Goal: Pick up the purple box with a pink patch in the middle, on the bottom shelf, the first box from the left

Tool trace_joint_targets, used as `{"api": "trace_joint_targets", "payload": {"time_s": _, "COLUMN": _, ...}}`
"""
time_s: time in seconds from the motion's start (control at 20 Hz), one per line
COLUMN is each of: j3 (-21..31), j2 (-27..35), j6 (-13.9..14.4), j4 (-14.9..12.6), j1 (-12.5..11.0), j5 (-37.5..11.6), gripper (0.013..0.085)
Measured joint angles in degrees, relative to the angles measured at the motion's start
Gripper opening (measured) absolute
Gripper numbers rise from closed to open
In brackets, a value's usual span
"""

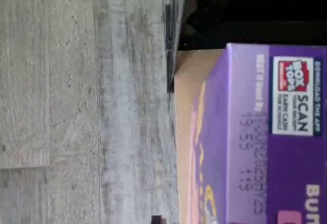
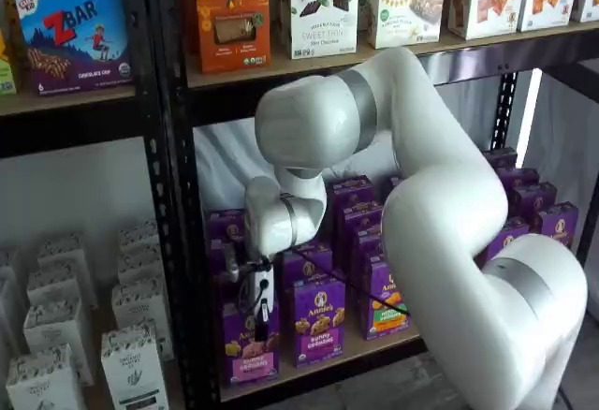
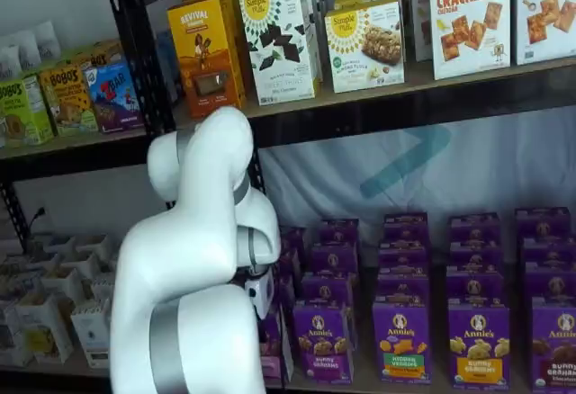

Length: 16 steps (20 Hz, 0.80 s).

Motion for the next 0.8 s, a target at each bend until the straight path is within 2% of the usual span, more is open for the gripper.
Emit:
{"api": "trace_joint_targets", "payload": {"time_s": 0.2, "j3": 0.04, "j2": 0.05, "j6": -0.17, "j4": 0.29, "j1": 0.09, "j5": -0.05, "gripper": 0.065}}
{"api": "trace_joint_targets", "payload": {"time_s": 0.5, "j3": 0.65, "j2": -0.36, "j6": -0.48, "j4": 0.58, "j1": 0.07, "j5": -0.38, "gripper": 0.049}}
{"api": "trace_joint_targets", "payload": {"time_s": 0.8, "j3": 1.0, "j2": -0.73, "j6": -0.12, "j4": 0.05, "j1": -0.05, "j5": 0.14, "gripper": 0.049}}
